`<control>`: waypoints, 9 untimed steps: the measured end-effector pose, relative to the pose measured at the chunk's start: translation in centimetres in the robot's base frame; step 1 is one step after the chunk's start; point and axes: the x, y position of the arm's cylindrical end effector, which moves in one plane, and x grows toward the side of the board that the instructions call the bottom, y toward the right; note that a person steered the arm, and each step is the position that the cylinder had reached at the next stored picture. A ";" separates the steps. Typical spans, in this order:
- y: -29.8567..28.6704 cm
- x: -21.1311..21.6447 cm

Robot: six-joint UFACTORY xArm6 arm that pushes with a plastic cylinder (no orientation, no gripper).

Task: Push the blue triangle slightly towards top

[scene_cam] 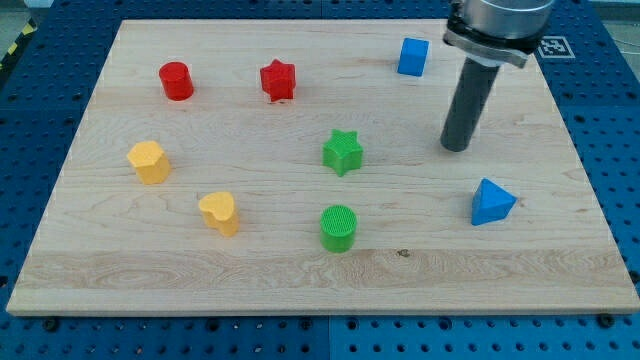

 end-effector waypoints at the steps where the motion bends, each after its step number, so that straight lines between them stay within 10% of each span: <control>1: 2.2 0.0; 9: 8.1 3.9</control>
